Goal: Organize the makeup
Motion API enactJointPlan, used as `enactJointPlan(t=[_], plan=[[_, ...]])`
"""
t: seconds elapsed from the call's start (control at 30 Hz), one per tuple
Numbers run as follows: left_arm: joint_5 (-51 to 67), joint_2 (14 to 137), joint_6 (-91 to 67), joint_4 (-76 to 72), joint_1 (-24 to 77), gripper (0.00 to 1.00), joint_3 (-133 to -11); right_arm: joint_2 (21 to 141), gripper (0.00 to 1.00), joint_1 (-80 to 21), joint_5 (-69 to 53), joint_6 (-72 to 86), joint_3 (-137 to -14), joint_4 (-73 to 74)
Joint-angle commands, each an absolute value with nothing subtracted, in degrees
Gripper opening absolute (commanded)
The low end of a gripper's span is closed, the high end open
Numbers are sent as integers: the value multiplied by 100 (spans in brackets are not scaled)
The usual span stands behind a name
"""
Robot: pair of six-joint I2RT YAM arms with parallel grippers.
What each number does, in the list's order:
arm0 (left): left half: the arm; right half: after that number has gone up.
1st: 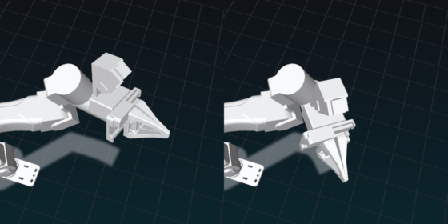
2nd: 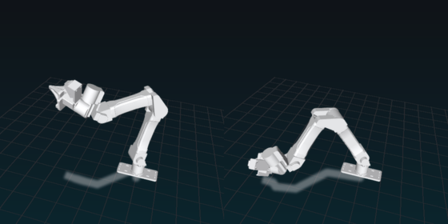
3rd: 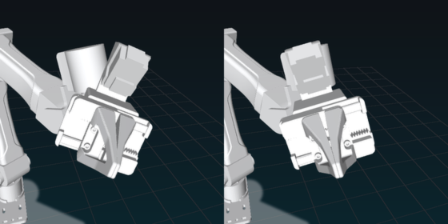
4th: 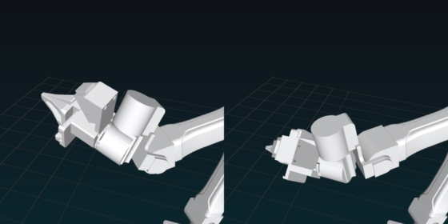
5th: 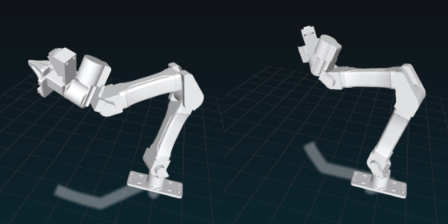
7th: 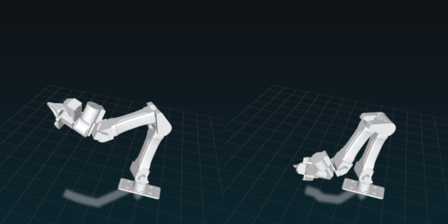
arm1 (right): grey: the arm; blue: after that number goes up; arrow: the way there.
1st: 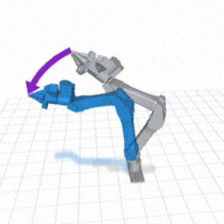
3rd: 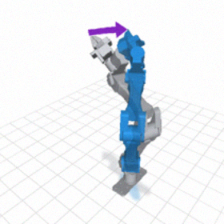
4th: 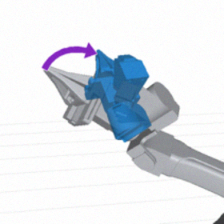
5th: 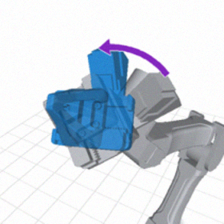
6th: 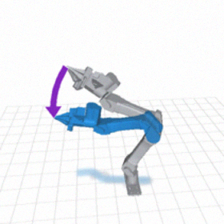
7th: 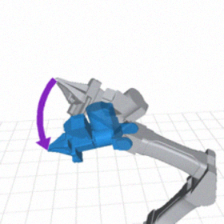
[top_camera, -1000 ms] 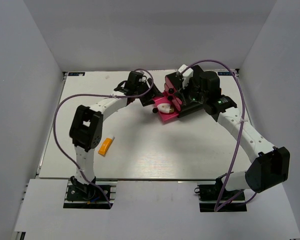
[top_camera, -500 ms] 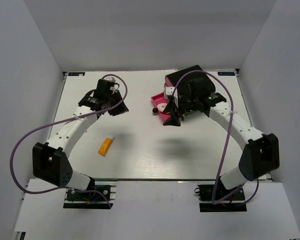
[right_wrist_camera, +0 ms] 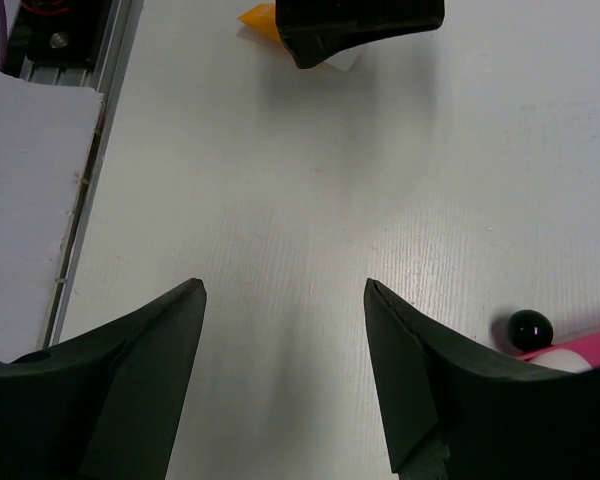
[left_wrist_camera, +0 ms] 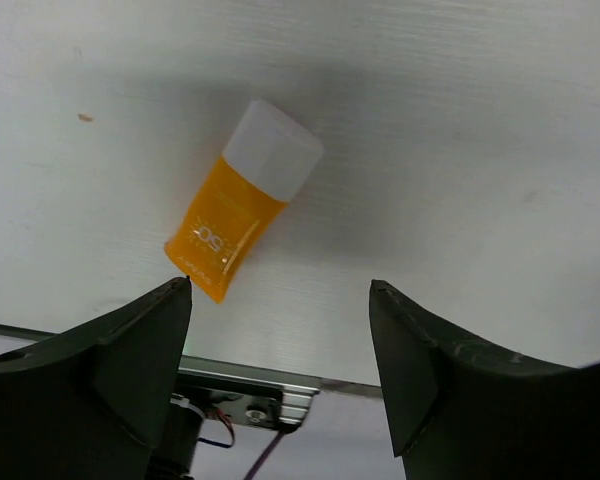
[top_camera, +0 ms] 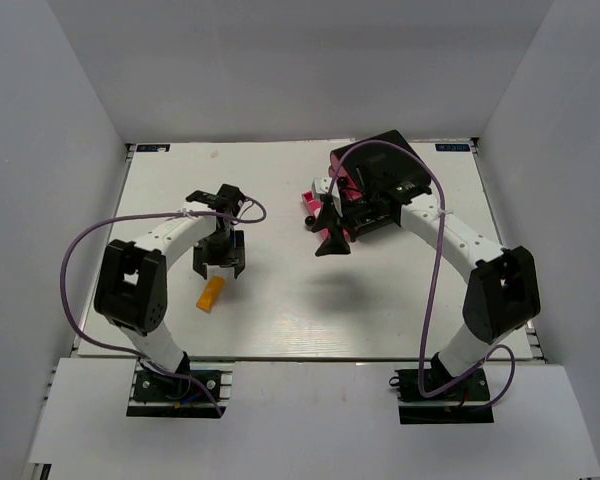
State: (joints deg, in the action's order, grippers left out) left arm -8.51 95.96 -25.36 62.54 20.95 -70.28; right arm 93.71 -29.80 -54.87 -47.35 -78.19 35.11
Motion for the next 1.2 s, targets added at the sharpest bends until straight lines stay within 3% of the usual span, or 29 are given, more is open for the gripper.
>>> enactJointPlan(t=[0.0,0.37,0.43,0.57,0.87,0.93,1.03,1.07,1.17], plan=[[-1274,9746,-2040,6118,2092,82,-6935,9115,71,-2988,-5581,-4843,-7683,3542],[-1213,10687,-1749,5617,2030,76,-7014,8860,73,-2927,-5317,-4790,-7479,3472],[-1081,10792,-1723,5529,2030,71,-6996,8859,73,-2944,-5309,-4807,-7462,3480],[-976,10872,-1740,5423,1978,46,-6873,8851,72,-2936,-5317,-4781,-7462,3472],[-222,10266,-1872,5204,1925,22,-7144,8842,69,-2944,-5186,-4711,-7532,3411],[600,10047,-1933,4967,1977,16,-7268,8789,61,-2927,-4879,-4353,-7497,3000],[1638,9941,-2275,4396,2091,13,-7532,8701,38,-2874,-4501,-3878,-7550,2437],[1913,9923,-2407,4012,2092,13,-7584,8692,23,-2848,-4300,-3719,-7602,2313],[2758,9958,-2978,3017,2092,12,-7585,8605,8,-2769,-3990,-3245,-7664,1856]])
